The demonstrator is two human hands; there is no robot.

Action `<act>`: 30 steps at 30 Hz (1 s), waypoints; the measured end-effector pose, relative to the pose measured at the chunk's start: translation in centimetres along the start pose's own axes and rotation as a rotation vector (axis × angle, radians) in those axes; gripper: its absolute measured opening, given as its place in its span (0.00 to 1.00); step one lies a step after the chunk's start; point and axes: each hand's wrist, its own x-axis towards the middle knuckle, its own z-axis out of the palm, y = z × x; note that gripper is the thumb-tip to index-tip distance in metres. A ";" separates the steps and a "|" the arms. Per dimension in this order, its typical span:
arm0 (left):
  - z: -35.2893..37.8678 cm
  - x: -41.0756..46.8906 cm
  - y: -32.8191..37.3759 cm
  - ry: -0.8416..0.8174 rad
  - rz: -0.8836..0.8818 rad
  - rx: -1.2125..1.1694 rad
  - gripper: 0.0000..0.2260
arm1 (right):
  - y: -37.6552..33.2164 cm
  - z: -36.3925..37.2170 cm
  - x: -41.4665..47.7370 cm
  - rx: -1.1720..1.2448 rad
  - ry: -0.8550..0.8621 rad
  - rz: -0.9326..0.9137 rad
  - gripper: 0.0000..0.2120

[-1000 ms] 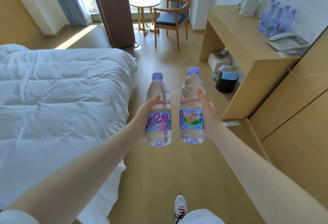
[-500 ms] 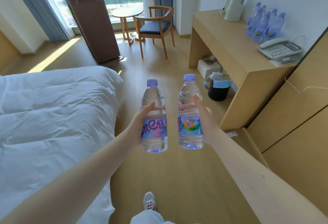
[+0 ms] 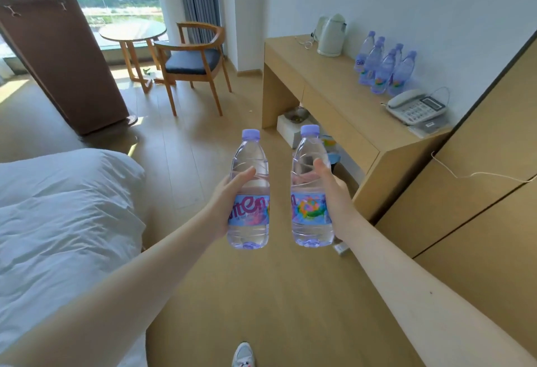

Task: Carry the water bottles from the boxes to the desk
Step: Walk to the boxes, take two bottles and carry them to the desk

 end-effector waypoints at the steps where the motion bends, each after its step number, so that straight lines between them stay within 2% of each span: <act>1: -0.6 1.1 0.9 0.003 0.011 0.008 0.36 | -0.5 0.6 0.9 -0.003 0.021 -0.017 0.33; 3: -1.5 3.1 2.3 -0.008 0.012 0.023 0.41 | -1.1 1.6 2.5 0.002 0.048 -0.041 0.32; 4: -1.9 4.0 2.8 -0.022 0.011 0.017 0.41 | -1.2 2.0 3.2 0.004 0.051 -0.042 0.32; 7: -2.6 6.1 3.4 -0.042 -0.007 -0.018 0.32 | -1.3 2.6 5.5 -0.007 0.046 -0.035 0.24; 9: -3.2 7.7 3.7 -0.036 -0.014 -0.020 0.30 | -1.4 2.9 7.1 -0.013 0.044 -0.030 0.21; 13: -4.1 10.6 5.1 -0.029 -0.054 -0.006 0.39 | -1.7 4.1 10.6 -0.025 0.047 -0.017 0.27; 17: -5.3 14.0 6.8 -0.004 -0.063 -0.020 0.37 | -2.2 5.2 15.6 -0.018 0.008 -0.006 0.21; 20: -6.4 17.3 8.5 0.030 -0.064 0.003 0.37 | -3.2 6.3 20.2 0.016 -0.035 -0.010 0.21; 23: -6.7 21.3 10.8 0.079 -0.072 0.038 0.42 | -4.8 6.8 25.4 0.056 -0.075 -0.013 0.17; 25: -6.5 24.1 12.7 0.100 -0.068 0.068 0.42 | -6.1 6.7 28.8 0.085 -0.095 -0.015 0.15; 30: -4.6 31.0 16.8 0.116 -0.079 0.087 0.31 | -9.0 5.3 36.2 0.145 -0.087 -0.003 0.26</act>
